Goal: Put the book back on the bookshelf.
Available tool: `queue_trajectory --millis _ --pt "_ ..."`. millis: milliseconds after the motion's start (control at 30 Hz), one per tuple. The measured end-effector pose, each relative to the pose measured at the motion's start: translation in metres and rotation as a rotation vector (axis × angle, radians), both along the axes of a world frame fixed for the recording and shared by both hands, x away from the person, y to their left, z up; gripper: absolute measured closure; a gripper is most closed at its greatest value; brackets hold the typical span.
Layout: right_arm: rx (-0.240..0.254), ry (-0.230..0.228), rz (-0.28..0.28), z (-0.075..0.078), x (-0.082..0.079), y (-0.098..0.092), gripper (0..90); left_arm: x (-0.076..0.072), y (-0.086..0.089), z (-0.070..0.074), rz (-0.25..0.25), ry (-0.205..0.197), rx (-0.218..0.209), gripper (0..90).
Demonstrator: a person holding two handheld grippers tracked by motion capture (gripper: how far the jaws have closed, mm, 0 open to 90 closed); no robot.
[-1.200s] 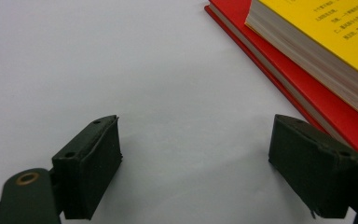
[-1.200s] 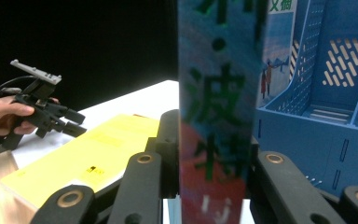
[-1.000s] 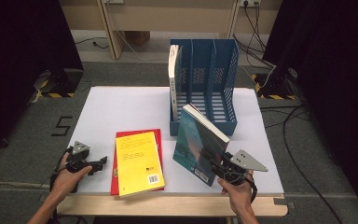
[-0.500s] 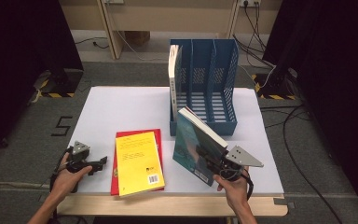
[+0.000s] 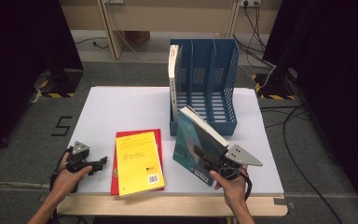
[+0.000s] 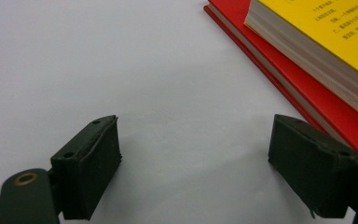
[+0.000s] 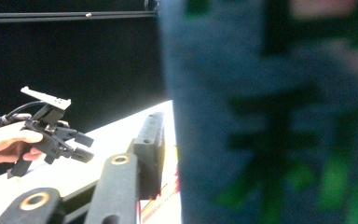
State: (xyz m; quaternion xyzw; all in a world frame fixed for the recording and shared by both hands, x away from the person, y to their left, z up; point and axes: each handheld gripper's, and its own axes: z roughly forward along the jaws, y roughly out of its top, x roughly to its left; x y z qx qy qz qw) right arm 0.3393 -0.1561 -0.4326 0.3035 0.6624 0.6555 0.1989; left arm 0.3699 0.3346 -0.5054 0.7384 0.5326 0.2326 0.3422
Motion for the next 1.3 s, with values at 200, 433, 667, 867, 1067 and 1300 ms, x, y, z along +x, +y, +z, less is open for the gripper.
queue_trajectory --millis 200,433,667,867,1067,1300 --pt "0.009 0.002 0.011 -0.003 -0.001 0.0 64.7 0.0 0.0 0.0 0.0 0.0 0.0 15.6" --pt "0.021 0.003 0.003 -0.007 0.0 0.0 64.1 0.0 0.0 0.0 -0.001 0.0 0.0 15.6" --pt "0.025 0.011 -0.003 -0.011 -0.001 0.0 66.3 0.0 0.0 0.0 -0.001 0.0 0.0 15.5" --pt "0.019 -0.02 -0.014 -0.009 -0.002 0.0 72.4 0.0 0.0 0.0 0.0 -0.001 0.001 15.5" --pt "0.014 -0.028 -0.015 -0.005 -0.002 0.002 73.3 0.0 0.0 0.0 -0.001 0.0 0.0 15.5" --pt "0.002 -0.014 -0.006 -0.001 -0.004 0.005 73.7 0.0 0.0 0.0 -0.001 0.0 0.0 15.4"
